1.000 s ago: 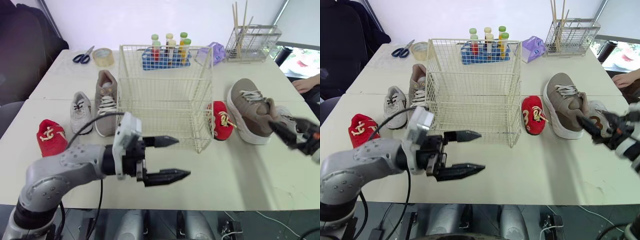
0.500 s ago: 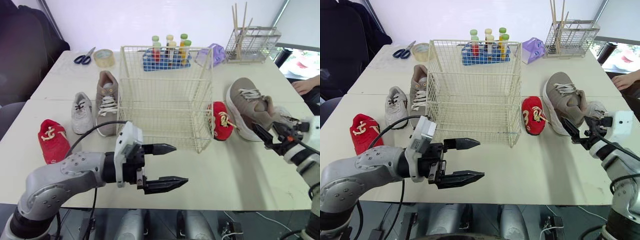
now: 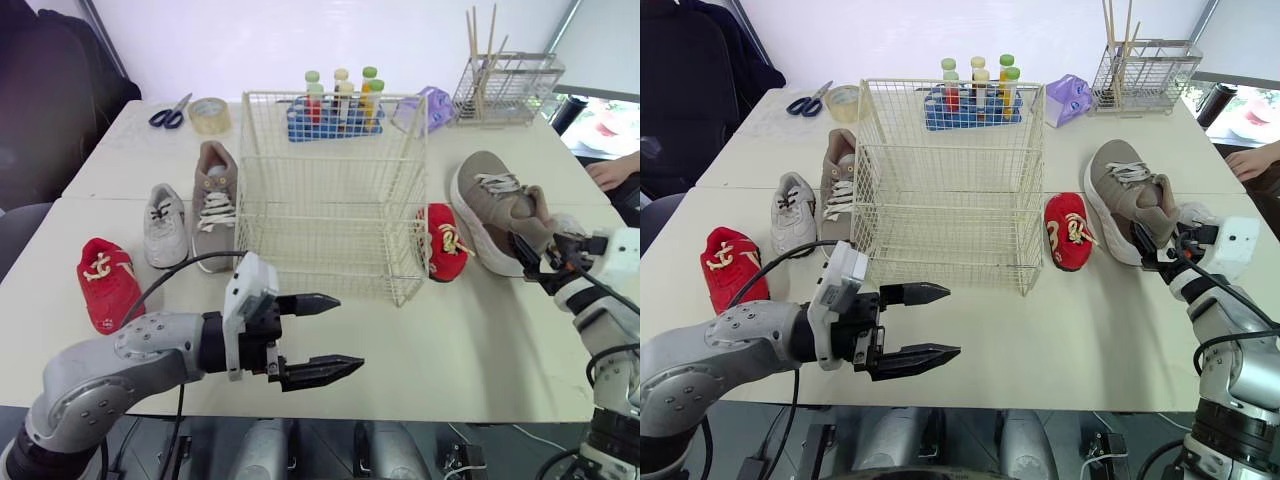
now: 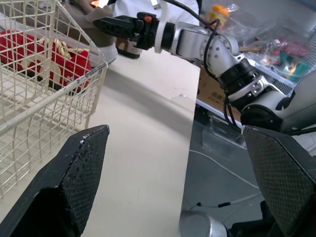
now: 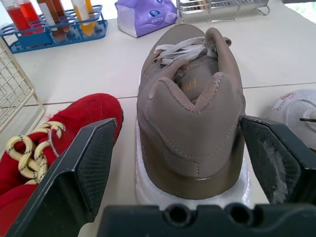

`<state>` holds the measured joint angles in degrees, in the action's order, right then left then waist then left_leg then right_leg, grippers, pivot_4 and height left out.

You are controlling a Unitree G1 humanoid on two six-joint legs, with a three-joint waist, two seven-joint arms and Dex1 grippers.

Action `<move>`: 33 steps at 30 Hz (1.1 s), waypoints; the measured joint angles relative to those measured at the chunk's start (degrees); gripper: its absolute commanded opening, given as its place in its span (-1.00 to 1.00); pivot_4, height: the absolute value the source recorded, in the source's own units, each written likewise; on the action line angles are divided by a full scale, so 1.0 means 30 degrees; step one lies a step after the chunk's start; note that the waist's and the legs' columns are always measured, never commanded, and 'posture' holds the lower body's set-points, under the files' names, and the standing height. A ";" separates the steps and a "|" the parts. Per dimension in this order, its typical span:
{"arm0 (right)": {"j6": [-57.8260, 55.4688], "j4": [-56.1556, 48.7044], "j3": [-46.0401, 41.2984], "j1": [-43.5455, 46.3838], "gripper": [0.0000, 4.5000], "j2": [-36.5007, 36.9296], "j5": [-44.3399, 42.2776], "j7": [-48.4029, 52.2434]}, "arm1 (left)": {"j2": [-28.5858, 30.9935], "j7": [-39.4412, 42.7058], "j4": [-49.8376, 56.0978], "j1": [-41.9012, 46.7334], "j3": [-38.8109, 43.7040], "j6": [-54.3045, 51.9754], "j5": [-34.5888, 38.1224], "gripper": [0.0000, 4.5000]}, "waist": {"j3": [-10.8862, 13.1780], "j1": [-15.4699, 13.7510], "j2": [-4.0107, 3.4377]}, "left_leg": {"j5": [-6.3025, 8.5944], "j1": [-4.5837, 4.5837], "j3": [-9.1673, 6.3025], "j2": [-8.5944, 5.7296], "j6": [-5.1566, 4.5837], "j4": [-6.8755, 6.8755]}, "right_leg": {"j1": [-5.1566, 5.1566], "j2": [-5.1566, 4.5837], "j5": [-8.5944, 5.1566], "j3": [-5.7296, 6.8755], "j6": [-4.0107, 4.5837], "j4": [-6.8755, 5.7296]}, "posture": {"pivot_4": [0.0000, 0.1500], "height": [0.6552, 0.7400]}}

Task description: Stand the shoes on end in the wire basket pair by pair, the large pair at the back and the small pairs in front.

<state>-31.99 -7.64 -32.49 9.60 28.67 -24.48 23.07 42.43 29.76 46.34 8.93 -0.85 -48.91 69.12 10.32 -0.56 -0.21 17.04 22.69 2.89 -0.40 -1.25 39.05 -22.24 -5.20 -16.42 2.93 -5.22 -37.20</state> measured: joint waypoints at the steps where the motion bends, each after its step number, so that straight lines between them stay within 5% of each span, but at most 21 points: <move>1: 0.0156 0.0396 0.0178 0.0197 0.91 0.0160 0.0119 -0.0010 | 0.0077 0.0014 0.0003 -0.0064 0.0001 0.0026 -0.0008 1.00 | 0.0000 0.0008 0.0000 | 0.0000 -0.0001 0.0000 0.0000 0.0000 0.0000 | 0.0001 0.0000 0.0000 0.0000 0.0001 -0.0001 | 1.00 1.00; 13: 0.3088 0.6876 0.1796 0.3601 0.91 0.0940 0.1063 0.0756 | 0.0405 -0.0206 0.0398 -0.0912 0.0033 0.0330 -0.0438 1.00 | -0.0001 0.0179 0.0002 | -0.0002 -0.0022 0.0009 0.0000 0.0004 0.0002 | 0.0025 -0.0014 0.0000 0.0001 0.0002 0.0004 | 1.00 1.00; 23: 0.3733 0.8062 0.3443 0.4198 -0.77 0.1829 0.2241 0.0884 | 0.0484 -0.0747 0.0733 -0.1623 0.0520 0.0546 -0.0670 1.00 | -0.0073 0.0431 0.0120 | -0.0005 -0.0060 -0.0007 0.0012 0.0018 -0.0006 | 0.0069 -0.0022 -0.0003 0.0010 0.0008 0.0027 | 1.00 1.00; 33: 0.4630 0.7871 0.3532 0.4082 -0.85 0.1940 0.2480 0.0865 | 0.1608 -0.0011 0.0136 -0.1551 0.1584 0.0642 -0.0498 1.00 | -0.0063 0.0444 0.0105 | -0.0015 -0.0049 -0.0003 0.0014 0.0047 -0.0038 | 0.0053 -0.0041 -0.0019 0.0012 0.0038 0.0054 | 1.00 1.00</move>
<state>-18.10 15.97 -21.89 21.85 34.50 -17.04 25.66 47.25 29.73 46.75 4.28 3.90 -46.98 67.63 10.13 0.77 0.10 16.99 22.54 2.88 -0.36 -1.11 38.94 -22.08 -5.32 -16.48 2.96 -5.10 -37.04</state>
